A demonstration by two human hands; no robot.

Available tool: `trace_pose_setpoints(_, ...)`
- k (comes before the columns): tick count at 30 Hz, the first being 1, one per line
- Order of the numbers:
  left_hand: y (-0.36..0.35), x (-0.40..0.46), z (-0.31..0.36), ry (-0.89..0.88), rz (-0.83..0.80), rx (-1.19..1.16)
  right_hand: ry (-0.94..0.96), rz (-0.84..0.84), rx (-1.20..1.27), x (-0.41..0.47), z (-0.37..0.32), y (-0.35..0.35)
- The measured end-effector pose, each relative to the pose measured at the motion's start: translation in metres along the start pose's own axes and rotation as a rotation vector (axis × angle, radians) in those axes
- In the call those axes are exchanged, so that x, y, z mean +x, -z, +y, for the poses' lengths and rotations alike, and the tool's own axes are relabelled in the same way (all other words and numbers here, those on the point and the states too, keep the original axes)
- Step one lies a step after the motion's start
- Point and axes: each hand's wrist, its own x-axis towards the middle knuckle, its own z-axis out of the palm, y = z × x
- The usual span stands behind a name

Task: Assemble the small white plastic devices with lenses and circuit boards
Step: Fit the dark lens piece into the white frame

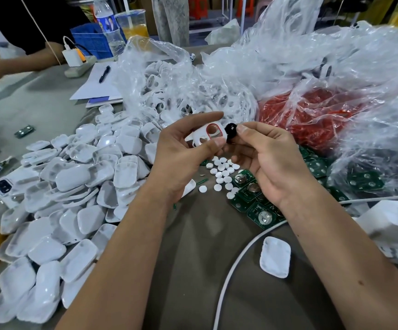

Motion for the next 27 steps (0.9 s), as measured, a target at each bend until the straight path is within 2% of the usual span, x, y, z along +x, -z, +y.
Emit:
trace_pose_setpoints(11, -0.0004, 0.0002, -0.0054, -0.020, 0.003, 0.148, -0.034, 0.022, 0.007, 0.0007, 0.0010, 0.0012)
trace_pose_setpoints(21, 0.0019, 0.0009, -0.0040, -0.009, 0.089, -0.012, 0.000, 0.099, 0.101, 0.0032, 0.0032, 0.0012)
trace_pose_setpoints(27, 0.0001, -0.0005, -0.0031, 0.043, 0.032, -0.046, -0.040, 0.148, 0.139, 0.0021, 0.0007, 0.0015)
